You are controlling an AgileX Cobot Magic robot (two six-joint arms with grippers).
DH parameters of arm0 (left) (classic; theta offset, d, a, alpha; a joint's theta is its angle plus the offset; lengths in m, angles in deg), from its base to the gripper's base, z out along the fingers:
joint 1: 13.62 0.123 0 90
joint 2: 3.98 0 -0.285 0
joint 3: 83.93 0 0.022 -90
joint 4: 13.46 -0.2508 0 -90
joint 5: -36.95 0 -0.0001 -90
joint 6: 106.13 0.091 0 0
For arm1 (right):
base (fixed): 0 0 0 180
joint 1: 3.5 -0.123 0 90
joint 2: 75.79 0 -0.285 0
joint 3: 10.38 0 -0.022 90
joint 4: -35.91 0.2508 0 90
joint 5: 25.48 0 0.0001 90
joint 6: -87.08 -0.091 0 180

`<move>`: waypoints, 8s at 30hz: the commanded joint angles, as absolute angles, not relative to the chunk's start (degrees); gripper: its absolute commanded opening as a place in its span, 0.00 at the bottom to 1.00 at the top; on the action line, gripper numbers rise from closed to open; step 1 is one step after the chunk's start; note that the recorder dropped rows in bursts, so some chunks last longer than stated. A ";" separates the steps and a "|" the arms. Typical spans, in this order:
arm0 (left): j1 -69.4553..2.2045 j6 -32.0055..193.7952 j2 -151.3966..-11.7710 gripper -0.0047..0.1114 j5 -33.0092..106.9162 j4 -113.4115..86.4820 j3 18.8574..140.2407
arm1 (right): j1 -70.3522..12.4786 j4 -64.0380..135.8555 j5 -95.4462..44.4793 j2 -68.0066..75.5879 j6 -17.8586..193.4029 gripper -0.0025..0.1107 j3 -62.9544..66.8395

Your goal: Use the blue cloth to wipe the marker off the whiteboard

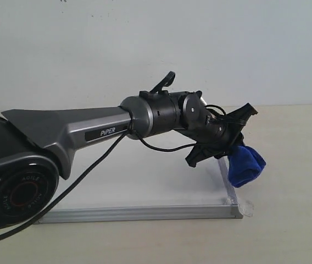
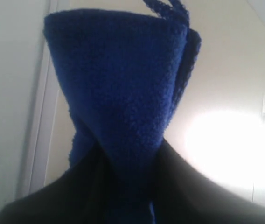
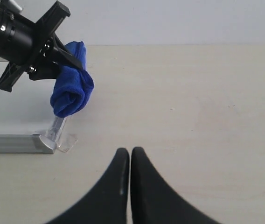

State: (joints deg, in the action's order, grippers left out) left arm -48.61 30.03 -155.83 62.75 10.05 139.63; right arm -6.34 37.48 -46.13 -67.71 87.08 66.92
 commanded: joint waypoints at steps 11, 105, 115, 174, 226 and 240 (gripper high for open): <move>-48.98 34.53 -157.20 0.07 62.39 10.96 139.44 | -6.05 37.11 -45.94 -68.01 87.08 0.03 66.84; -58.90 8.48 -72.27 0.07 63.96 -52.46 55.75 | -6.05 37.11 -45.94 -68.01 87.08 0.03 66.84; -58.90 6.47 -53.93 0.07 64.35 -49.01 48.42 | -6.05 37.11 -45.94 -68.01 87.08 0.03 66.84; -22.01 -6.52 -11.77 0.07 38.44 -60.36 23.41 | -6.05 37.11 -45.94 -68.01 87.08 0.03 66.84; -18.27 73.54 -11.77 0.07 56.52 -11.33 18.86 | -6.05 37.11 -45.94 -68.01 87.08 0.03 66.84; -16.05 73.54 -11.77 0.07 56.33 -10.92 18.86 | -6.05 37.11 -45.94 -68.01 87.08 0.03 66.84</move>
State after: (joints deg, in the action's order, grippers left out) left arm -16.27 73.34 -11.90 56.37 -11.69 19.03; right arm -6.34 37.48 -46.13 -67.71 87.08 66.92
